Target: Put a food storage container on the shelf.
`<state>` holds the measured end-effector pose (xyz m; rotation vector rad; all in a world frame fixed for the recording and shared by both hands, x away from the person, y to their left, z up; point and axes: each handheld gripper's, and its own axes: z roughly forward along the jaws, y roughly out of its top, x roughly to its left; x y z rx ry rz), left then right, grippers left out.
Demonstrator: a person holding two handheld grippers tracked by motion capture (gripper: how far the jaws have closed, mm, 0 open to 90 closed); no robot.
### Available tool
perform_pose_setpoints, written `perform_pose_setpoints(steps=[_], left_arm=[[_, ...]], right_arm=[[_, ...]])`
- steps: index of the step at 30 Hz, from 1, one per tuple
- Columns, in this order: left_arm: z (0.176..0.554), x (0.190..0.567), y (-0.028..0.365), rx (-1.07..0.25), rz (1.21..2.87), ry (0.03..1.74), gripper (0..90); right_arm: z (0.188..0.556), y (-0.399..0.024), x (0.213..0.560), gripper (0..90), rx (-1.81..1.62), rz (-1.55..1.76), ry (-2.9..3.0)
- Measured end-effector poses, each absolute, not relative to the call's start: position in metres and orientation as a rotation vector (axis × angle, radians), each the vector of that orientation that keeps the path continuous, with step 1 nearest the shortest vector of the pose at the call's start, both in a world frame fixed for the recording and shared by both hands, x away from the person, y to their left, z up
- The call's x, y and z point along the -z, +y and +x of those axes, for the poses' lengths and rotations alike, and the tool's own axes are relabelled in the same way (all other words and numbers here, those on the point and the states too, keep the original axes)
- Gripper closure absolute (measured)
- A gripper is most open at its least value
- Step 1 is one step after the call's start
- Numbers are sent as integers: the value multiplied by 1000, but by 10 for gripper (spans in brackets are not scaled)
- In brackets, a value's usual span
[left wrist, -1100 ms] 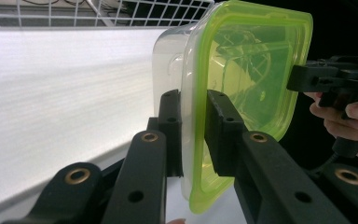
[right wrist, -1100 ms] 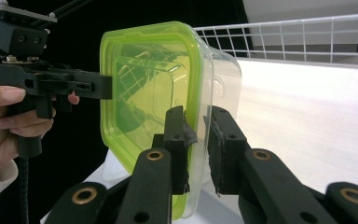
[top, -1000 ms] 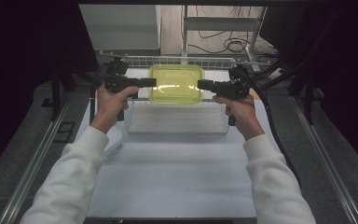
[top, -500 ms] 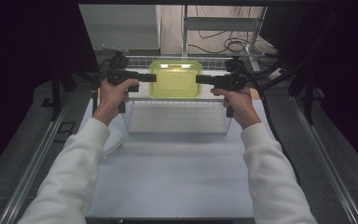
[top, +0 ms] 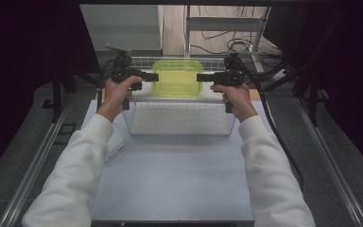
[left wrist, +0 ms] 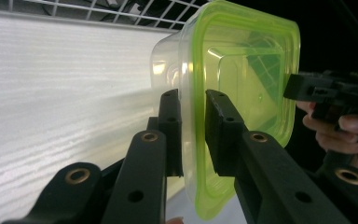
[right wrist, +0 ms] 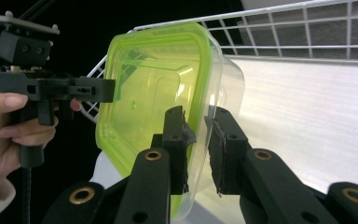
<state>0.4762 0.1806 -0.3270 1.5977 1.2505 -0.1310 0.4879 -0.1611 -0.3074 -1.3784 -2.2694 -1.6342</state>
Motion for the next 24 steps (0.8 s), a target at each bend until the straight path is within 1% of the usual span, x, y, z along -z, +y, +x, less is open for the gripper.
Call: perform_pose_setpoints(steps=[5,9,13,24], left_arm=[[488,333,181,185,1547,1281,770],[495,336,177,184,1535,1301,752],[501,342,179,210,1508,1307,735],[502,345,177,214,1485,1308,711]], right_arm=[[497,-158,313,727,1611,-1463,-2241],[504,-160,321,706,1590,-1516,-2170],[510,-162,327,684,1596,-1540,-2094],[518,-163,329,684,1603,-1574,-2068]])
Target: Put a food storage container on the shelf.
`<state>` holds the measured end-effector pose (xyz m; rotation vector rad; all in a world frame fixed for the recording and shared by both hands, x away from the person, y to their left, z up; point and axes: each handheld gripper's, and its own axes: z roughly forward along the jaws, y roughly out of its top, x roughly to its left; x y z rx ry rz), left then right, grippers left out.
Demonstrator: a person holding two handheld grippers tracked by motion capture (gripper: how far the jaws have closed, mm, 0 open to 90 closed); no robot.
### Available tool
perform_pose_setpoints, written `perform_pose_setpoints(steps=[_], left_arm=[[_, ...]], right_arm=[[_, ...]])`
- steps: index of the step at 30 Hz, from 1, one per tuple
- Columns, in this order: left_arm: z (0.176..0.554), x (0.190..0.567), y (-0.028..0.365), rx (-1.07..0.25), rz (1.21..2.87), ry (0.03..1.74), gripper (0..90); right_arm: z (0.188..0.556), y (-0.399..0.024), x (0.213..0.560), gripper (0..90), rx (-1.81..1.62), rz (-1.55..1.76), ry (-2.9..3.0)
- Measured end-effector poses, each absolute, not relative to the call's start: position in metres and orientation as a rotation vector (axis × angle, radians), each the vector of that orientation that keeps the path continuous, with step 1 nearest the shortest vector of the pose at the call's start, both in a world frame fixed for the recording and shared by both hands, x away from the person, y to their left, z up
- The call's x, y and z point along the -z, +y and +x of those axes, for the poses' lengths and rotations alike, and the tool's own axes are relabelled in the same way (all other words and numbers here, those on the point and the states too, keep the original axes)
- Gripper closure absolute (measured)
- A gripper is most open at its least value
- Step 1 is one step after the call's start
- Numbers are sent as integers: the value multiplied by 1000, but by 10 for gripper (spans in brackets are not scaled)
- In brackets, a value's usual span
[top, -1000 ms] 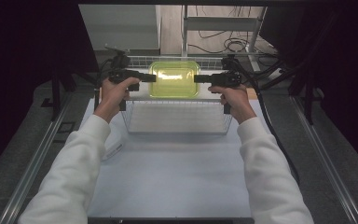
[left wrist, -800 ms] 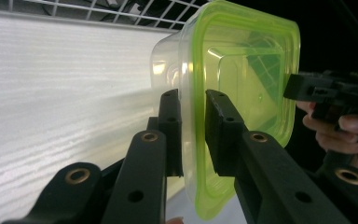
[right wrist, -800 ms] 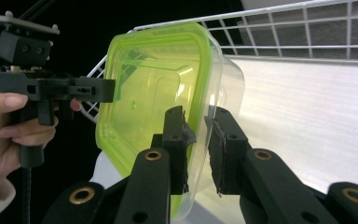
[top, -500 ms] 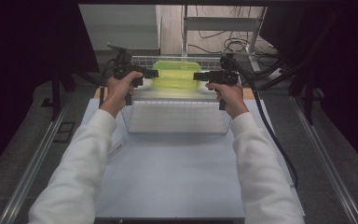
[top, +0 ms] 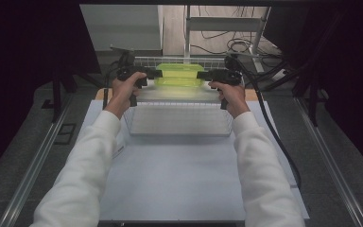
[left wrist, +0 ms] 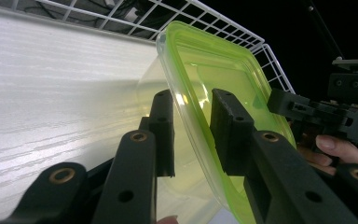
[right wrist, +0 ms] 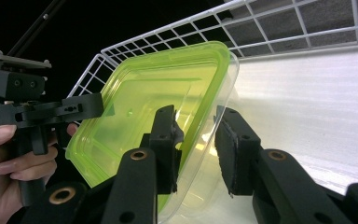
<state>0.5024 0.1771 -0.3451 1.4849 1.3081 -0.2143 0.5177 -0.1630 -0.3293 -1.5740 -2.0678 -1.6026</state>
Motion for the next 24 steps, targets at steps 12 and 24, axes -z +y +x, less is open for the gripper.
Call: perform_pose_setpoints(steps=[12,24], left_arm=[[502,348,175,105,1495,1277,507],[483,334,185,-39,1525,1211,304]], right_arm=[[517,-163,329,445,1657,-1576,-2099],[500,-168,312,335,1764,-1566,-2164]])
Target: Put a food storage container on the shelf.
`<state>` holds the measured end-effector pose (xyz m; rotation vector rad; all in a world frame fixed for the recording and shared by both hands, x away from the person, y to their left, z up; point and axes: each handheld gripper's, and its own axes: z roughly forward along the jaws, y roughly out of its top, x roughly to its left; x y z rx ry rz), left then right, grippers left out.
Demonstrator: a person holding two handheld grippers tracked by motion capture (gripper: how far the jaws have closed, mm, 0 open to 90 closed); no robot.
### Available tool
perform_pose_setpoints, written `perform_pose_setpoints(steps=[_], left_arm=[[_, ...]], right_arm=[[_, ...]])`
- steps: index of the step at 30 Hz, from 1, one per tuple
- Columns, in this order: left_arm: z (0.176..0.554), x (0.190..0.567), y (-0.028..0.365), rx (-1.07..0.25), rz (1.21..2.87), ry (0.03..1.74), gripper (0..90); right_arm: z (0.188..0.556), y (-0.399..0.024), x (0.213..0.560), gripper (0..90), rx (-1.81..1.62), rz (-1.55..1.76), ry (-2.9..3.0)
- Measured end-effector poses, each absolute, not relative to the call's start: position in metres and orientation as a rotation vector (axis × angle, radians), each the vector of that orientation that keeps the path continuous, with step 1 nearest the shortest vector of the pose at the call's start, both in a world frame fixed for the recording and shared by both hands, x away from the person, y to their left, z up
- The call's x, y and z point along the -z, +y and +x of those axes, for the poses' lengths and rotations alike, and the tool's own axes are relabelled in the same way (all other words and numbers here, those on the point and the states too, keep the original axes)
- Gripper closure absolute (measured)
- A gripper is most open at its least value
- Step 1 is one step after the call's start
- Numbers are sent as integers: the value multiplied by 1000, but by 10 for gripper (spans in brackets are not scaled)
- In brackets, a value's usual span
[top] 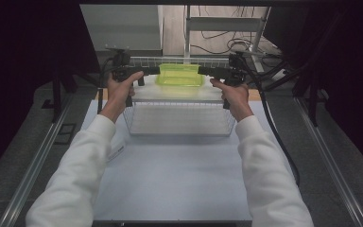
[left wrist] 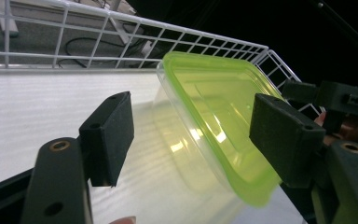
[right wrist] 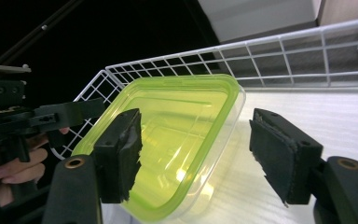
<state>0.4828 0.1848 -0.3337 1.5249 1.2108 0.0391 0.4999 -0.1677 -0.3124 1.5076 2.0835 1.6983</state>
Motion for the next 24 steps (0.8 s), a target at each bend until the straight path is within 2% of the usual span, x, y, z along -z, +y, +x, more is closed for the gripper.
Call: perform_pose_setpoints(steps=[12,19,24], left_arm=[[426,332,204,-110,1551,1084,289],[386,344,209,-132,1602,1022,275],[360,357,212,-96,1611,986,272]], right_arm=[[458,-179,297,323,-1685,1351,2089],[428,-197,303,323,-1651,1246,2137],[400,-210,312,311,-1601,1152,2171]])
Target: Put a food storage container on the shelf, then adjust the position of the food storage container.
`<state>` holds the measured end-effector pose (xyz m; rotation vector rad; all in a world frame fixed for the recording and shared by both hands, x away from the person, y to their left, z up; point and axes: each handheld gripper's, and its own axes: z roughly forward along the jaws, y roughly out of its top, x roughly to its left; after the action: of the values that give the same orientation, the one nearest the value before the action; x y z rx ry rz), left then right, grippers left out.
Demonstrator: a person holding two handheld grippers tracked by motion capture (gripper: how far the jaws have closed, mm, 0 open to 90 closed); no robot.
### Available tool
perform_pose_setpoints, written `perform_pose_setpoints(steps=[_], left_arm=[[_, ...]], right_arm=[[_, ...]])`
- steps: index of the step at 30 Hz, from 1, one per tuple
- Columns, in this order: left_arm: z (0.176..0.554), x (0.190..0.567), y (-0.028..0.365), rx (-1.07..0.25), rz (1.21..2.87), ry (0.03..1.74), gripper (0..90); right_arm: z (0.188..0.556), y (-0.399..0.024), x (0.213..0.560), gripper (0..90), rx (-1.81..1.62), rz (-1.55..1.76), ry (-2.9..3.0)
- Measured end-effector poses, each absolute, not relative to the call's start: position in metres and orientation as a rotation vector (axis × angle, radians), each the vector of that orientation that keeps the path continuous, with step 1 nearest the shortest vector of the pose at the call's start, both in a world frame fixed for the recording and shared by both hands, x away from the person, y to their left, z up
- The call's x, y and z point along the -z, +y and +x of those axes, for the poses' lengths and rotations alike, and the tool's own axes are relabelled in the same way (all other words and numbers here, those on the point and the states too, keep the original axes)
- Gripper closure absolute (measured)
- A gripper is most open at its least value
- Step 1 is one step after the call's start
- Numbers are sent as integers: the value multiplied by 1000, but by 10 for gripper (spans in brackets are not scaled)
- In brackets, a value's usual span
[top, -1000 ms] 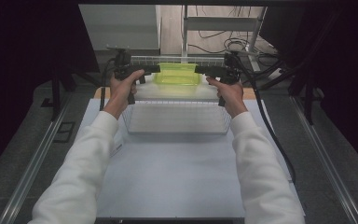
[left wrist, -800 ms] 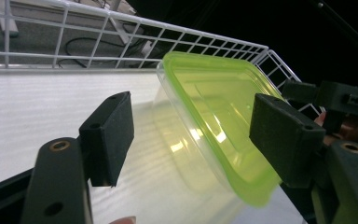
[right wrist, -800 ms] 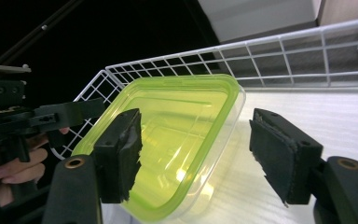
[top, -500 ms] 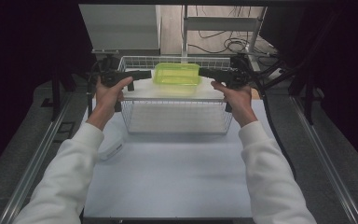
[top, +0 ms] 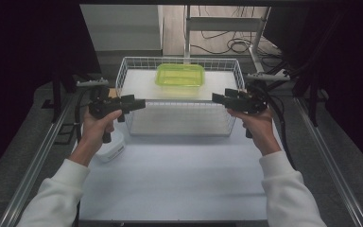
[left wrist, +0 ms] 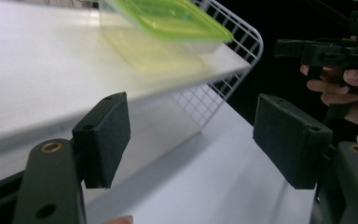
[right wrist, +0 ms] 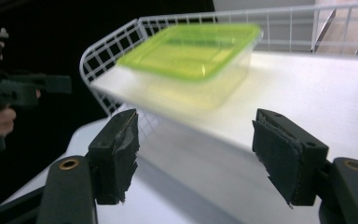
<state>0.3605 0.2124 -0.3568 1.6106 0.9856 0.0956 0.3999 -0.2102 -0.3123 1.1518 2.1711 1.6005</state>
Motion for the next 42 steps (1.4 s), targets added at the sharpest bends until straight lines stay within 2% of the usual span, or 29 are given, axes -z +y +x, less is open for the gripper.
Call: perform_pose_setpoints(steps=[11,16,29,42], left_arm=[[312,396,212,-141,1720,1008,267],[297,412,201,-138,1805,997,260],[285,458,193,-67,1926,1089,266],[286,467,193,-67,1951,1142,271]], right_arm=[[338,-249,355,281,-1593,1094,2201],[325,-253,371,278,-1560,1094,2250],[306,-245,433,280,-1287,1210,2437],[303,-231,450,283,-1228,1185,2502]])
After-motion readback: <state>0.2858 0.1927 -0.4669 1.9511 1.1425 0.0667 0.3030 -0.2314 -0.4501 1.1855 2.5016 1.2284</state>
